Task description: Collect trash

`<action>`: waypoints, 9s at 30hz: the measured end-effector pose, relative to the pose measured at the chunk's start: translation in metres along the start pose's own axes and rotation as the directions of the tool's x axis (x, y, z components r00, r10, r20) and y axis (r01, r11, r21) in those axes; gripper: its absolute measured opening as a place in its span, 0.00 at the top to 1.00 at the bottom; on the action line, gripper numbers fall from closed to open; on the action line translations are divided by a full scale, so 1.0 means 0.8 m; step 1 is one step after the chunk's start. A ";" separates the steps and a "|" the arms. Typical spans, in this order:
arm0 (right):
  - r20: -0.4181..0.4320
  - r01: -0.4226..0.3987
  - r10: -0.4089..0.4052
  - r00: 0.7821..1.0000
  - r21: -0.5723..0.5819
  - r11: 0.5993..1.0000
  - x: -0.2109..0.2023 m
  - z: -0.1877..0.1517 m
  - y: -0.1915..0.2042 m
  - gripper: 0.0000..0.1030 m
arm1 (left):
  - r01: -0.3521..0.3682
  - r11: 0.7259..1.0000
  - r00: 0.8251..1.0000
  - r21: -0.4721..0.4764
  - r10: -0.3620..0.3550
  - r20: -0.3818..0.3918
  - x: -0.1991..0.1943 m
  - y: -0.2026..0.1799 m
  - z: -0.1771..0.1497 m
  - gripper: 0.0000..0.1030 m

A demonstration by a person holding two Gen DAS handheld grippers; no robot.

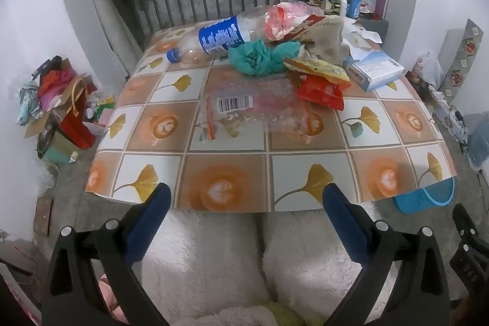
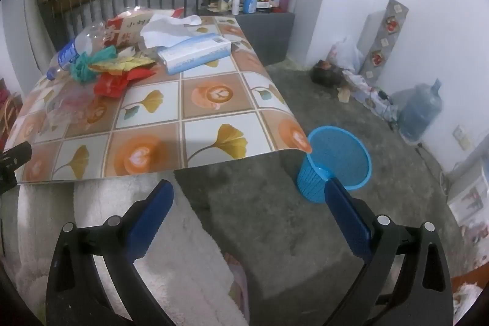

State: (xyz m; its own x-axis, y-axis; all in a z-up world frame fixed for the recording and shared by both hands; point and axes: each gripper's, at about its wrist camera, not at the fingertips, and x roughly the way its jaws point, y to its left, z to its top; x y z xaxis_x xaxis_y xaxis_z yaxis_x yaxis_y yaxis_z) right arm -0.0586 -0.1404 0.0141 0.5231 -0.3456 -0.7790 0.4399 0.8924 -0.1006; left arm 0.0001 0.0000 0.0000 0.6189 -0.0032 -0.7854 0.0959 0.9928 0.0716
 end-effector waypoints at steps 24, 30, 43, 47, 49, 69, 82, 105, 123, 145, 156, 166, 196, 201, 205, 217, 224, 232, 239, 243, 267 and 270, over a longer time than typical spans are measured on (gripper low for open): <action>0.008 0.007 -0.007 1.000 -0.005 1.000 -0.001 0.005 -0.001 0.08 | -0.004 1.000 1.000 0.002 0.004 0.007 -0.002 -0.005 0.003 0.05; 0.006 0.005 -0.005 1.000 -0.003 1.000 0.000 0.006 -0.004 0.08 | -0.004 1.000 1.000 0.004 0.004 0.005 -0.001 -0.006 0.003 0.05; 0.007 0.005 -0.005 1.000 -0.004 1.000 0.000 0.006 -0.003 0.08 | -0.006 1.000 1.000 0.007 0.006 0.001 0.003 -0.002 0.001 0.05; 0.005 0.004 -0.004 1.000 -0.001 1.000 0.001 0.010 -0.006 0.08 | -0.007 1.000 1.000 0.008 0.007 0.000 0.003 -0.002 0.001 0.05; 0.006 0.003 -0.003 1.000 -0.001 1.000 0.001 0.010 -0.006 0.08 | -0.009 1.000 1.000 0.010 0.009 0.002 0.003 -0.002 0.001 0.05; 0.001 0.002 -0.002 1.000 0.007 1.000 0.001 0.012 -0.009 0.08 | -0.016 1.000 1.000 0.012 0.016 -0.006 0.006 0.015 -0.013 0.05; 0.000 -0.001 0.001 1.000 0.008 1.000 0.003 0.010 -0.006 0.08 | -0.032 0.999 0.999 0.017 0.033 -0.025 0.012 0.016 -0.012 0.05; 0.135 -0.327 0.329 0.935 -0.036 0.944 0.017 0.073 0.039 0.08 | 0.280 0.960 0.957 -0.026 -0.277 0.086 0.035 0.103 0.021 0.05; -0.048 -0.728 0.798 0.600 0.379 0.571 0.135 0.156 0.056 0.34 | 0.487 0.870 0.869 -0.082 -0.471 0.153 0.089 0.110 0.059 0.08; -0.100 -0.672 0.895 0.435 0.625 0.396 0.208 0.164 0.054 0.83 | 0.253 0.967 0.967 -0.001 -0.253 0.001 0.146 0.095 0.049 0.76; -0.035 -0.710 0.923 0.384 0.627 0.319 0.194 0.157 0.015 0.91 | 0.318 0.946 0.947 -0.058 -0.314 0.071 0.122 0.112 0.050 0.96; 0.019 -0.750 0.941 0.337 0.609 0.257 0.182 0.155 0.006 0.92 | 0.362 0.931 0.915 -0.050 -0.344 0.212 0.057 0.130 0.055 0.98; 0.347 -0.845 0.857 0.381 0.507 0.171 0.093 0.126 -0.163 0.93 | 0.454 0.832 0.738 0.318 -0.551 0.389 -0.123 -0.033 0.148 0.98; 0.416 -0.758 0.711 0.568 0.602 0.253 0.098 0.073 -0.272 0.93 | 0.559 0.699 0.699 0.446 -0.686 0.202 -0.097 -0.171 0.177 0.98; 0.408 -0.650 0.580 0.705 0.698 0.300 0.116 0.029 -0.340 0.93 | 0.631 0.598 0.689 0.494 -0.724 -0.004 -0.055 -0.303 0.186 0.98; 0.250 -0.354 0.412 0.877 0.913 0.200 0.278 -0.058 -0.433 0.93 | 0.567 0.501 0.803 0.653 -0.513 -0.304 0.117 -0.605 0.113 0.97; 0.111 -0.231 0.433 0.895 0.944 0.234 0.381 -0.057 -0.454 0.88 | 0.513 0.497 0.848 0.700 -0.418 -0.326 0.188 -0.679 0.077 0.83; -0.030 -0.081 0.464 0.885 0.972 0.219 0.448 -0.086 -0.462 0.55 | 0.506 0.478 0.849 0.718 -0.421 -0.319 0.188 -0.682 0.058 0.34; -0.047 -0.093 0.385 0.922 0.937 0.337 0.383 -0.077 -0.461 0.41 | 0.649 0.393 0.728 0.652 -0.568 -0.383 0.109 -0.620 0.086 0.22; -0.091 -0.054 0.258 0.962 0.862 0.504 0.320 -0.049 -0.452 0.29 | 0.716 0.340 0.653 0.610 -0.636 -0.412 0.054 -0.559 0.110 0.14; 0.076 -0.446 0.440 0.895 0.194 0.874 0.124 0.101 -0.134 0.09 | 0.401 0.869 0.900 0.290 -0.433 0.054 0.039 0.002 0.094 0.05; 0.012 -0.520 0.533 0.846 0.233 0.821 0.138 0.113 -0.105 0.15 | 0.479 0.852 0.870 0.211 -0.493 0.015 0.063 0.008 0.079 0.05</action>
State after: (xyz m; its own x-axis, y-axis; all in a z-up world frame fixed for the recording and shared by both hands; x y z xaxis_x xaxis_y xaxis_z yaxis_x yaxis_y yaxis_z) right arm 0.0281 -0.2796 -0.0077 0.6860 0.1793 -0.7052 0.2592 0.8453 0.4671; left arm 0.0815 -0.0012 -0.0003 0.5032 -0.4937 -0.7093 0.5427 0.8192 -0.1852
